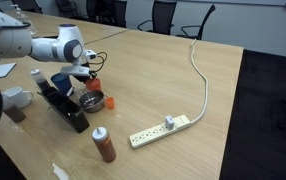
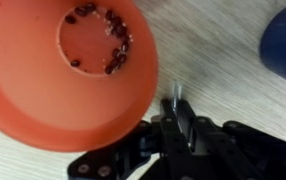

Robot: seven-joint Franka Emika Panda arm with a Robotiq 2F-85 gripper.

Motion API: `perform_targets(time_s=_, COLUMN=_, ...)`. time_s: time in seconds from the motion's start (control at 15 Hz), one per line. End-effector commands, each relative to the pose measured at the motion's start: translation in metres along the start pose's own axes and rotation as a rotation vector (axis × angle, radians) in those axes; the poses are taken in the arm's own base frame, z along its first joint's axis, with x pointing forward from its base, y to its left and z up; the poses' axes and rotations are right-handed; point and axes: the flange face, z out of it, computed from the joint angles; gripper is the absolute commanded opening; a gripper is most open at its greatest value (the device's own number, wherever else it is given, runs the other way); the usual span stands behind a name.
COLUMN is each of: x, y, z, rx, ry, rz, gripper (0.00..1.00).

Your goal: Pick up the straw from the table and put it in the black rack

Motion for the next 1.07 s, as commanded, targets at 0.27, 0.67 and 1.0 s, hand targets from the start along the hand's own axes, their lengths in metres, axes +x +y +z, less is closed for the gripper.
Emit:
perform_targets(time_s=0.27, x=0.024, y=-0.012, z=-0.048, rx=0.032, ry=0.131, rz=-0.002, gripper=0.03)
perform_targets(time_s=0.67, x=0.051, y=-0.017, z=-0.131, rx=-0.006, ry=0.337, rz=-0.013, gripper=0.03)
perform_targets(time_s=1.0, x=0.059, y=-0.015, z=-0.207, rx=-0.066, ry=0.501, rz=-0.021, gripper=0.03)
